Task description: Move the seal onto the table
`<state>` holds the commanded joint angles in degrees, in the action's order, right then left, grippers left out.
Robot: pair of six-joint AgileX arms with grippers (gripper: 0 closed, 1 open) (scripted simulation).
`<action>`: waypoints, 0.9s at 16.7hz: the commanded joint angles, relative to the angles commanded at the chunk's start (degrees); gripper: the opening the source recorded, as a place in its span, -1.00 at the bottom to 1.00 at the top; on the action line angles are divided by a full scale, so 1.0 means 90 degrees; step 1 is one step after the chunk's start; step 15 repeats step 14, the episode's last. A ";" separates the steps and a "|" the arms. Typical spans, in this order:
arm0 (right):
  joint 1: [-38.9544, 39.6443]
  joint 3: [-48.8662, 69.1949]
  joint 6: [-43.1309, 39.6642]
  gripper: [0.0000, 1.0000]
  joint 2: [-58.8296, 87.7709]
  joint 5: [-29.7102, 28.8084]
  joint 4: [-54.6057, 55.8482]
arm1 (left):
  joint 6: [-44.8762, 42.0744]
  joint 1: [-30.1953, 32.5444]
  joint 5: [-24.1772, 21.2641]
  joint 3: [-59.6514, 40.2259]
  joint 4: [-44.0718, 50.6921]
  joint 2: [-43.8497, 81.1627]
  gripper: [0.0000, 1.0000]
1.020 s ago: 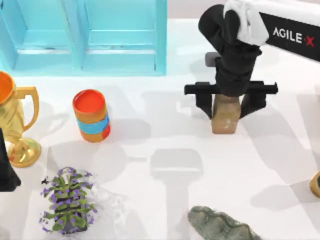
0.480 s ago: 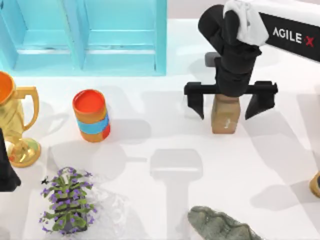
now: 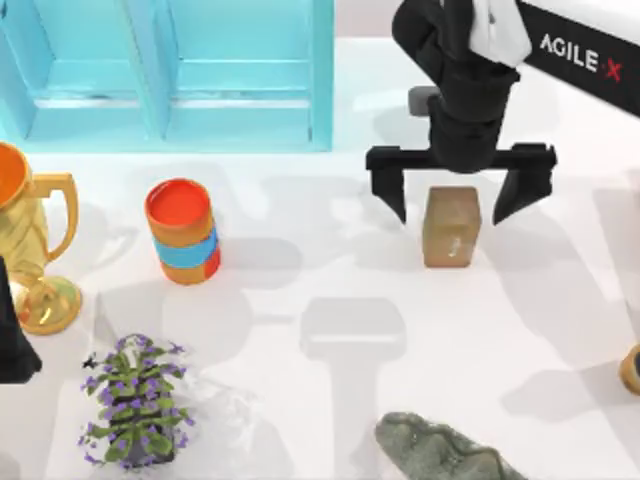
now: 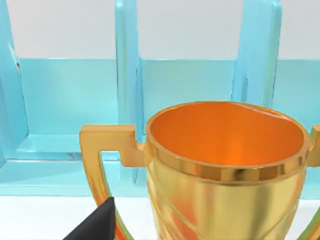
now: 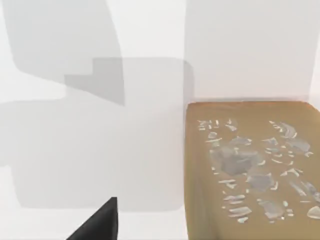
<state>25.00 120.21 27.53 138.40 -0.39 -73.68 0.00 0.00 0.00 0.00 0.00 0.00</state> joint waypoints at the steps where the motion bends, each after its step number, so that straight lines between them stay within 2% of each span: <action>1: -0.0003 0.0412 0.0009 1.00 0.0103 0.0001 -0.0333 | 0.0000 0.0000 0.0000 0.0000 0.0000 0.0000 1.00; 9: 0.0018 0.4366 -0.0053 1.00 0.0819 0.0010 -0.3278 | 0.0000 0.0000 0.0000 0.0000 0.0000 0.0000 1.00; 12: 0.0017 0.5018 -0.0083 1.00 0.0909 -0.0009 -0.3872 | 0.0000 0.0000 0.0000 0.0000 0.0000 0.0000 1.00; 15: 0.0015 0.5120 -0.0088 1.00 0.0919 -0.0013 -0.3961 | 0.0000 0.0000 0.0000 0.0000 0.0000 0.0000 1.00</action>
